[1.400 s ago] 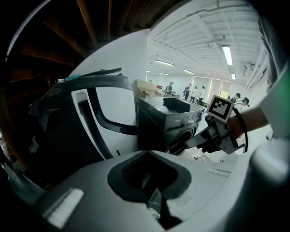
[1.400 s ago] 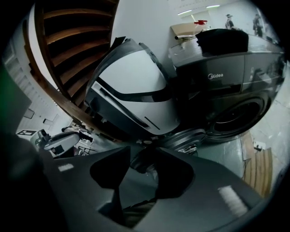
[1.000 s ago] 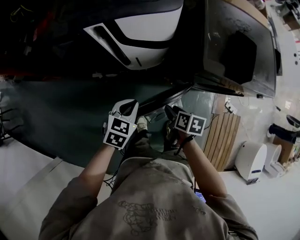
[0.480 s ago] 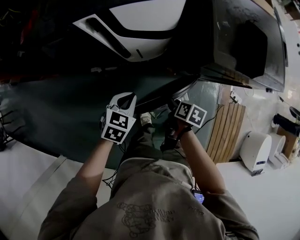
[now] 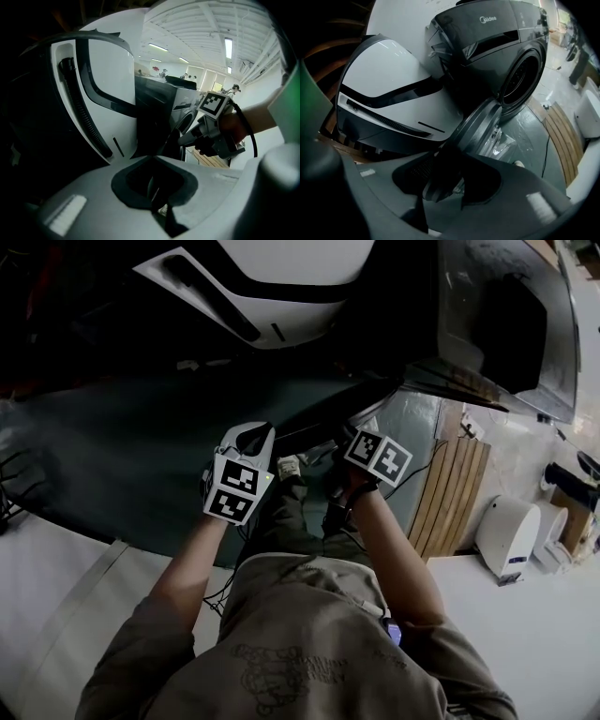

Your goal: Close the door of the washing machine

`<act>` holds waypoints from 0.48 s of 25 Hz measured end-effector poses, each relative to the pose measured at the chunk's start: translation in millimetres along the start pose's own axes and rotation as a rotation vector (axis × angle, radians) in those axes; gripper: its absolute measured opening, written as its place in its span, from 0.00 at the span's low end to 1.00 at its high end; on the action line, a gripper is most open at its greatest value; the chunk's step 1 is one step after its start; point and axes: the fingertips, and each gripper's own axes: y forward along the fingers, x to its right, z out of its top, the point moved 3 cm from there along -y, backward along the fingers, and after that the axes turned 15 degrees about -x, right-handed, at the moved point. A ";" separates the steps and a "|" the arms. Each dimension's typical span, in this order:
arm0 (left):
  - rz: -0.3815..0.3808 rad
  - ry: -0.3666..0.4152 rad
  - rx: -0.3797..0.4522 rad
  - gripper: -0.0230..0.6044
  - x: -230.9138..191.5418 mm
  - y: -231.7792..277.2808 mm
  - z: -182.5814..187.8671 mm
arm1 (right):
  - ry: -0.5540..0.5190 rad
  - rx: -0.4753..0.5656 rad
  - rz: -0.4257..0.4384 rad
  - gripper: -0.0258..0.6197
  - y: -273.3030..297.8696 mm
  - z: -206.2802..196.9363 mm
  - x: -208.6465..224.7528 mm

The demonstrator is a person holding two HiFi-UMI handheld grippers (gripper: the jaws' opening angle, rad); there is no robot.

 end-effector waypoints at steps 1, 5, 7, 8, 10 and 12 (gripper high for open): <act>-0.002 -0.001 -0.002 0.04 1.0 0.5 -1.4 | -0.010 -0.002 -0.004 0.36 -0.1 -0.3 -0.8; -0.006 0.001 -0.009 0.04 3.1 1.7 -4.9 | -0.047 -0.019 -0.023 0.29 -1.3 0.1 -4.8; -0.010 -0.001 -0.012 0.04 4.9 2.1 -6.4 | -0.042 -0.019 -0.019 0.29 -2.1 -0.9 -3.4; -0.012 -0.001 -0.014 0.04 6.1 2.1 -7.0 | -0.043 -0.019 -0.018 0.29 -2.7 -1.9 -2.4; -0.017 0.001 -0.018 0.04 9.3 2.2 -7.8 | -0.048 -0.020 -0.021 0.28 -4.3 -5.0 0.3; -0.022 0.009 -0.022 0.04 13.2 2.4 -7.5 | -0.054 -0.025 -0.032 0.27 -6.3 -9.5 3.9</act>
